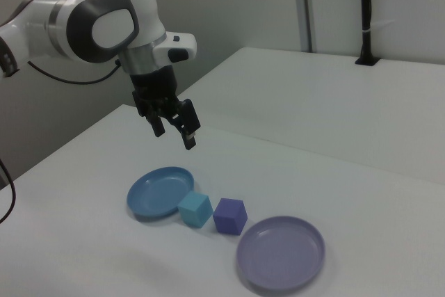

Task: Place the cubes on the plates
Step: 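Lower the open gripper onto the purple cube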

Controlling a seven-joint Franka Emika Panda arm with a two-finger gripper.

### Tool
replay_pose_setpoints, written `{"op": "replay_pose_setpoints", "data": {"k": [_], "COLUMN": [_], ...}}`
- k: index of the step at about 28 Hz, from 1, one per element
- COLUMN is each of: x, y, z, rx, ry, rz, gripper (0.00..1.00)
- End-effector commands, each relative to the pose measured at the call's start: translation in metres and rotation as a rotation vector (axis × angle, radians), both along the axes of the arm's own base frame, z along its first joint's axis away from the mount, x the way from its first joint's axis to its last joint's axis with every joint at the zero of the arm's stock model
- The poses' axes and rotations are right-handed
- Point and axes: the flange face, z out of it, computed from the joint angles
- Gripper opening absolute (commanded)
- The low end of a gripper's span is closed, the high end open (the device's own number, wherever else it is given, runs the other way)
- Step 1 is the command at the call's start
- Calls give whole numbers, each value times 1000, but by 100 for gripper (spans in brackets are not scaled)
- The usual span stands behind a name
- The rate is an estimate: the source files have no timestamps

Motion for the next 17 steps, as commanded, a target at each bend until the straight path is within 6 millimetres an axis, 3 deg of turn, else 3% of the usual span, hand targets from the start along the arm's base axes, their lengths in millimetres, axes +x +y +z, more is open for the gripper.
{"op": "replay_pose_setpoints", "data": {"k": [1,7,11,12,16,17], "x": [21,46,55,60,73,79], "y": [5,11,11,11,9,9], "z": [-49,-106,-115,-131,-158,-174], "rx": [-12,-18,-17,-19,-44,-72], "ry": [72,140,100,109,104,104], "rz": [18,67,67,69,76,86], "gripper": [100,100,100,100,100,100]}}
